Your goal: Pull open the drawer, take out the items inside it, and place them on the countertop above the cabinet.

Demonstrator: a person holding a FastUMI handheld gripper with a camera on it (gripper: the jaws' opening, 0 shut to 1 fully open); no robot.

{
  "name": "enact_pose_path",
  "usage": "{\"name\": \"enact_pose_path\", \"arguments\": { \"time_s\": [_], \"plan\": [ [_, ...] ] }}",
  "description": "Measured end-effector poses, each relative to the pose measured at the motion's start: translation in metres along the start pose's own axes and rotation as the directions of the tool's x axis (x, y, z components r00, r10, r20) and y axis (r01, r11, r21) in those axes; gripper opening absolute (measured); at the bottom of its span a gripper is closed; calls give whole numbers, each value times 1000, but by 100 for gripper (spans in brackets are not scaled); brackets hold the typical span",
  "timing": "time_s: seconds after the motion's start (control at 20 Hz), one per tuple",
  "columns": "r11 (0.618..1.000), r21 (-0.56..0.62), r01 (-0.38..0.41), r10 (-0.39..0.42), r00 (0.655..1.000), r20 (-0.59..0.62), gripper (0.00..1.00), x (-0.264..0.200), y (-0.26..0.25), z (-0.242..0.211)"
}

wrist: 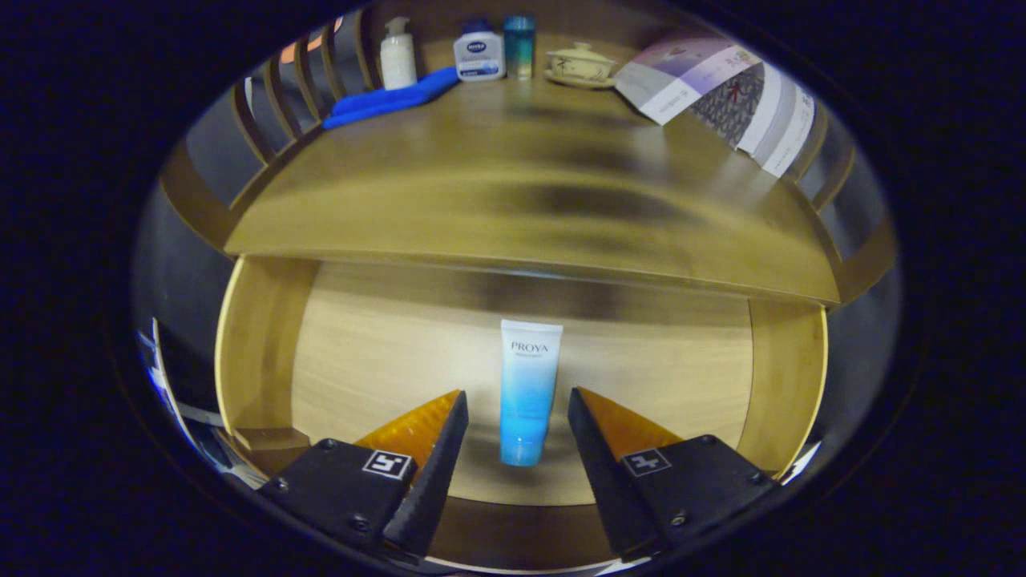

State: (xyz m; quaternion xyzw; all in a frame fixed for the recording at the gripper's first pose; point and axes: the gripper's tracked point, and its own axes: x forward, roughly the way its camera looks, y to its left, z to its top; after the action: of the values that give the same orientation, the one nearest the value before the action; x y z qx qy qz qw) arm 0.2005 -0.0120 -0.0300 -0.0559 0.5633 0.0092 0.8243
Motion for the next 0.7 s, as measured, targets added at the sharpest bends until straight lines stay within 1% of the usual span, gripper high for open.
{"name": "enact_pose_path", "arguments": {
  "time_s": [0.15,0.3,0.35,0.7],
  "plan": [
    [1000,0,5,-5,999,-41,78,14,1,-8],
    [999,34,-1,4,997,-83,68,24,1,-15],
    [999,35,-5,8,996,-89,67,25,1,-16],
    [1000,31,-2,5,997,-83,47,26,-1,-17]
  ]
}}
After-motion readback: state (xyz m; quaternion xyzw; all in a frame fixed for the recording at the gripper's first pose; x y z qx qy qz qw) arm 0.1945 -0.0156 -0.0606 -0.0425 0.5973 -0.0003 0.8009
